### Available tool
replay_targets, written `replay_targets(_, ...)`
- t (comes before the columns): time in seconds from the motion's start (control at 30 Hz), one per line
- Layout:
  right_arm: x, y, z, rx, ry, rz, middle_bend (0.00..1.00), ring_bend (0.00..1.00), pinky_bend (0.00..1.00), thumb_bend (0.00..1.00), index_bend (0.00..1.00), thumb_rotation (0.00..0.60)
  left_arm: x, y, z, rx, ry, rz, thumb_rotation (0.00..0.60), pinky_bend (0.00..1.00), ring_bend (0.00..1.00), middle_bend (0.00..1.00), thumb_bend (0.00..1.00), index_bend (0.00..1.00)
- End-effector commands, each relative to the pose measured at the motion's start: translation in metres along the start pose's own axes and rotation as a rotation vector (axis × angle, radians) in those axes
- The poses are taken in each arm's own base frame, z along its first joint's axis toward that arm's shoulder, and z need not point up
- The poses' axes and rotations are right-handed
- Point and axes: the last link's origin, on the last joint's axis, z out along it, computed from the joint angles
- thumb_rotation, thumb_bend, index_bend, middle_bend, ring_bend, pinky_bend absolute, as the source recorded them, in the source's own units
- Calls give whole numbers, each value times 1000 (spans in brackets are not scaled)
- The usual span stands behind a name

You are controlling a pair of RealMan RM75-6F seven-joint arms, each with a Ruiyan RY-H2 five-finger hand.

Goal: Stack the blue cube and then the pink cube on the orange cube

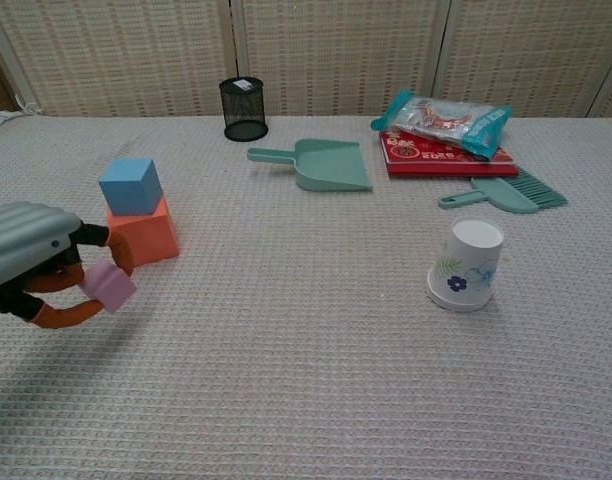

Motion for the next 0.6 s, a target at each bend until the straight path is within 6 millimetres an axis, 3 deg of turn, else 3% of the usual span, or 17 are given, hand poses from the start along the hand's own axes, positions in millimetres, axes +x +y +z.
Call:
replay_targets(0.03,-1,-1,0,2,-2,-2,0,0,0,107,0,600,41,-10,3,68,45,-18,600,1000,1000,1000,364,579)
replay_targets(0.3,-1,0,1,-2,-4,-4,0,0,0,107,0,600,98,-19,25,172,45,-119,600,1000,1000,1000,364,590)
replay_targets(0.6,0,1,2,-11,1,-3,0,0,0,107,0,600,116,-25,43,212,49,-118,600,1000,1000,1000,363,590)
